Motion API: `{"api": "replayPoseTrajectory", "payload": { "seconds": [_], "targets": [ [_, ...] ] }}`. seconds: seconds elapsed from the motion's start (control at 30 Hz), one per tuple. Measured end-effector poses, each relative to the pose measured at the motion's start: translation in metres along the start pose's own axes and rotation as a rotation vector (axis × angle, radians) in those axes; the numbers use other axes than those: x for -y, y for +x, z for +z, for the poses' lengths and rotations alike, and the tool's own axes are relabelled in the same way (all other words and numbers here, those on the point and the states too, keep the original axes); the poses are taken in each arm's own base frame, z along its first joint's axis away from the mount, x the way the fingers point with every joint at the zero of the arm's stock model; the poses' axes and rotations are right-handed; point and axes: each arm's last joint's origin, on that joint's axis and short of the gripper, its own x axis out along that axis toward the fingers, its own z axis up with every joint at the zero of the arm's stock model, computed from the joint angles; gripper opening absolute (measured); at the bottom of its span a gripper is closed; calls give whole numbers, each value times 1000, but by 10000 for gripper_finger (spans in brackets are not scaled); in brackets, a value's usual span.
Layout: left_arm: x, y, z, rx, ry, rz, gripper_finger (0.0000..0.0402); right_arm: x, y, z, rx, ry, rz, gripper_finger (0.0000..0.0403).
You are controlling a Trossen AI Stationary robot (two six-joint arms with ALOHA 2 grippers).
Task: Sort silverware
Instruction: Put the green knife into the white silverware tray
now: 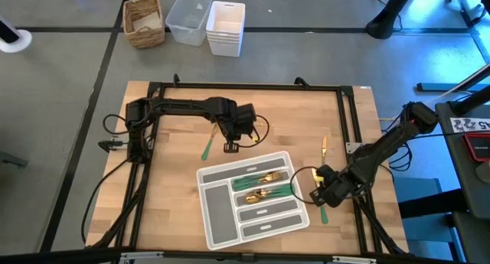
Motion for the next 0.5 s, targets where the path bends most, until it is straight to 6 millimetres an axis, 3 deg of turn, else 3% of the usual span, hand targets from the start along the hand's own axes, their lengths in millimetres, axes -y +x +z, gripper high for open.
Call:
{"api": "replayPoseTrajectory", "payload": {
  "seconds": [0.3, 0.5],
  "targets": [
    [-33, 0, -5, 64, -61, -25, 5, 0, 16, -3, -86, 55, -112, 67],
    [-42, -1, -8, 65, -83, -22, 5, 0, 16, -3, -76, 55, -115, 67]
  ]
}}
